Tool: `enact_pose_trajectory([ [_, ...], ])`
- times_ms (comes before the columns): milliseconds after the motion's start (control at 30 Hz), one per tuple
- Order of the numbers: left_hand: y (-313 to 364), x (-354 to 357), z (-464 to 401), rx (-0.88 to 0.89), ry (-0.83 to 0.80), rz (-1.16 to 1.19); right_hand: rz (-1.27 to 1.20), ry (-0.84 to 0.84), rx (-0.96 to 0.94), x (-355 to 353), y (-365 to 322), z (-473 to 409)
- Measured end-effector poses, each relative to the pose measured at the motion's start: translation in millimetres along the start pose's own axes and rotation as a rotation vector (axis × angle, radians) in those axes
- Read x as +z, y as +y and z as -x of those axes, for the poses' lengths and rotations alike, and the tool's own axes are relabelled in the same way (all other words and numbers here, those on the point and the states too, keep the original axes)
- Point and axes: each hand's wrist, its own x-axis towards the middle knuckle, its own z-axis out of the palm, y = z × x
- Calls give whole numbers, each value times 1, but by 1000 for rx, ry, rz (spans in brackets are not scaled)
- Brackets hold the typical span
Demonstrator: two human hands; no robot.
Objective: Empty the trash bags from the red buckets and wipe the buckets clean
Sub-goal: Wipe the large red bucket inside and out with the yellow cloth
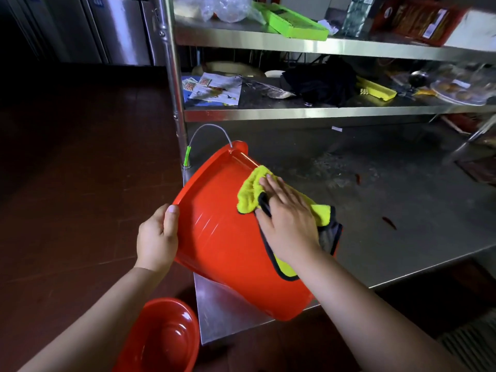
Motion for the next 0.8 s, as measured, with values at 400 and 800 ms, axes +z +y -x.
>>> enact_pose_trajectory([
  [400, 27, -18, -25, -28, -157, -13, -16, -40, 155, -10, 36, 45],
  [800, 65, 1, -65, -70, -162, -149, 155, -41, 13, 4, -42, 13],
])
